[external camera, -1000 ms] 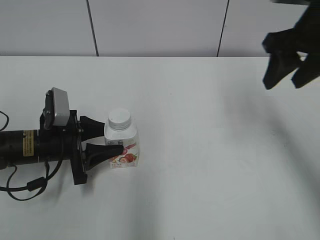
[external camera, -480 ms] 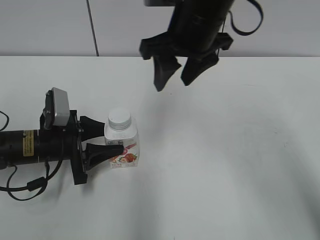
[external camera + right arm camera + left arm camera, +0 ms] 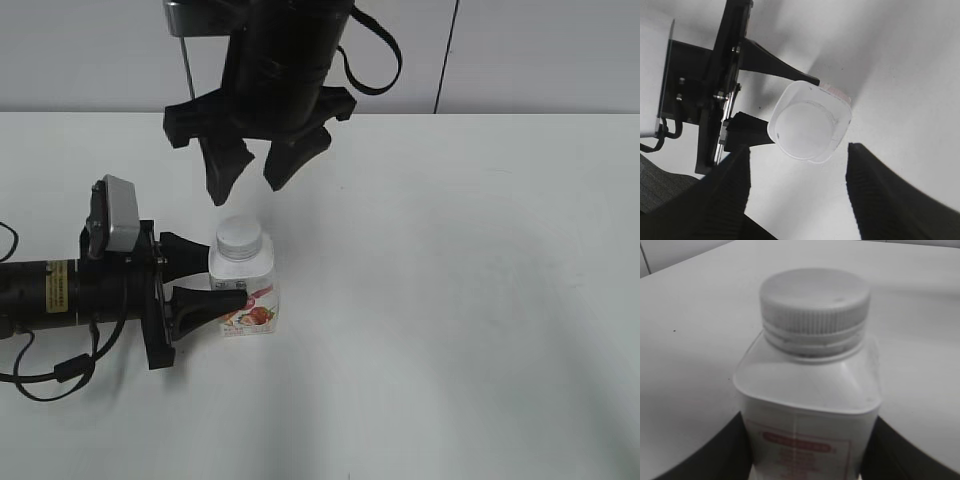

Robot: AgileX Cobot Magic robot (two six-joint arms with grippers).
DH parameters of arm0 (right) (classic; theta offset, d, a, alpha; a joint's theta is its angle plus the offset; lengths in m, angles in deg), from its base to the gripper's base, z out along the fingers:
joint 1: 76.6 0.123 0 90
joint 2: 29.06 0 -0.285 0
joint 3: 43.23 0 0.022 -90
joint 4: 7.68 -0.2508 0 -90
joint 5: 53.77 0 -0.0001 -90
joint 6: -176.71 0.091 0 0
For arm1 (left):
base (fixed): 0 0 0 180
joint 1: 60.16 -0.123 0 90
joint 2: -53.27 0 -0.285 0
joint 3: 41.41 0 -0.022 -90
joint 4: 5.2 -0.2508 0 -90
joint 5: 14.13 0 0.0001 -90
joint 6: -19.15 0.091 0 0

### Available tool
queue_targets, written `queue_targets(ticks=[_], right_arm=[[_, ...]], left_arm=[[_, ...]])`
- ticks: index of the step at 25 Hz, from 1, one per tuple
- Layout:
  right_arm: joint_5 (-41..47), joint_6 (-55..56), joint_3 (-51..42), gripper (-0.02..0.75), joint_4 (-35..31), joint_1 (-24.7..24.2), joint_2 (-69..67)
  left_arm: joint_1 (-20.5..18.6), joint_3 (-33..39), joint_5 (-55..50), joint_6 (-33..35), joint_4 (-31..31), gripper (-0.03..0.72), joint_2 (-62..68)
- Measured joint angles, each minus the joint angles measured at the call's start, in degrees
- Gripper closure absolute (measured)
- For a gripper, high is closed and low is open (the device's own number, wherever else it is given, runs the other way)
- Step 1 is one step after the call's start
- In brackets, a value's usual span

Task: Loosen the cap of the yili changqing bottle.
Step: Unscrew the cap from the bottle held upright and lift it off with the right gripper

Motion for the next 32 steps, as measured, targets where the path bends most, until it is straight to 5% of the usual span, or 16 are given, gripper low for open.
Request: queue_targets(ticks=[20,32], right_arm=[[0.0,-1.2,0.3,0.194,0.2,0.4,-5.9],[0.0,-1.5,0.5,0.291,0.1,0.4,-6.9]], left_arm=[[0.0,0.0,0.0,0.0,0.0,0.312,0.0],[0.0,0.0,0.0,0.0,0.0,0.312,0.0]])
